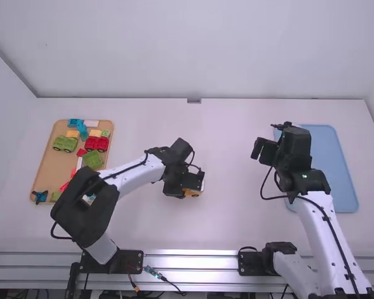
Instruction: Assemble lego blocks to make yellow taxi
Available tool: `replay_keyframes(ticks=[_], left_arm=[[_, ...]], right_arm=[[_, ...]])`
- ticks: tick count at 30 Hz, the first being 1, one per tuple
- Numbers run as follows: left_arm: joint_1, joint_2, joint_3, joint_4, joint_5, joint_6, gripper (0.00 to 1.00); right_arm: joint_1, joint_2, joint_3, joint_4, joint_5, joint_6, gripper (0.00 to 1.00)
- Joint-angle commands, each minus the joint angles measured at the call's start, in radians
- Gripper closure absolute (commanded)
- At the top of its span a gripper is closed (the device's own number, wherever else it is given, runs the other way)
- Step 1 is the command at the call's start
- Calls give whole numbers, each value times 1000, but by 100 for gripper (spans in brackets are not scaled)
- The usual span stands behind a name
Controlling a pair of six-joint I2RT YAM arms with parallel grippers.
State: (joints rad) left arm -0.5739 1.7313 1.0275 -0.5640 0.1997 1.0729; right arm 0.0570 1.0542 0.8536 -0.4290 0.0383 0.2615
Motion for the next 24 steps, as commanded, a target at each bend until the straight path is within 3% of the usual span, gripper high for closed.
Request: replay_keyframes(ticks=[1, 5, 11, 23, 24], left_arm=[[2, 31, -7, 6, 30, -30, 85], [-4, 62, -7, 7, 38, -31, 86], [-4, 87, -7, 23, 62, -36, 76], [-3, 113, -7, 51, 43, -33, 30], [-3, 113, -7, 50, 44, -25, 17]], right_arm=[[-4, -7, 34, -2, 7, 15, 0], [0, -7, 33, -2, 6, 15, 0], [26, 6, 33, 1, 8, 11, 0], [43, 6, 34, 8, 8, -3, 0], [40, 6, 33, 8, 8, -4, 1]])
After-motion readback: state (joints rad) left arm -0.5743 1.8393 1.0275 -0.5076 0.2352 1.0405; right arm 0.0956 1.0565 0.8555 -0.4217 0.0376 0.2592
